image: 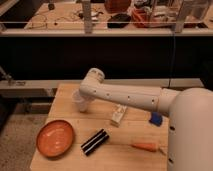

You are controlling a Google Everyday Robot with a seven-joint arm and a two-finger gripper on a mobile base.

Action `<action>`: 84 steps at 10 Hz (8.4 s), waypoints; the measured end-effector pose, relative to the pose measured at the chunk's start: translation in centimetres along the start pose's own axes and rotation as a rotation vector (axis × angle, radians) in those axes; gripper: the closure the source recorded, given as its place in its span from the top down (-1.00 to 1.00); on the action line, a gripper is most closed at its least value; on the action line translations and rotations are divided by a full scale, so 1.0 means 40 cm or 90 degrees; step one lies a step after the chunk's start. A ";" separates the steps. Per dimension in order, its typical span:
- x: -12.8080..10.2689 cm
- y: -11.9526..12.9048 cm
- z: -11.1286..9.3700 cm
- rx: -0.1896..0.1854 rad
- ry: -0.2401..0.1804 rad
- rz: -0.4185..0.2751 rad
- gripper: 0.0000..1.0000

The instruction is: Pick up the ceramic cup

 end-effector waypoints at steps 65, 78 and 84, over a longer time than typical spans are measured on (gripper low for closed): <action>-0.012 0.018 -0.003 0.082 -0.063 -0.140 0.08; -0.010 0.031 -0.003 0.085 -0.076 -0.158 -0.68; -0.012 0.035 0.004 0.087 -0.086 -0.168 0.14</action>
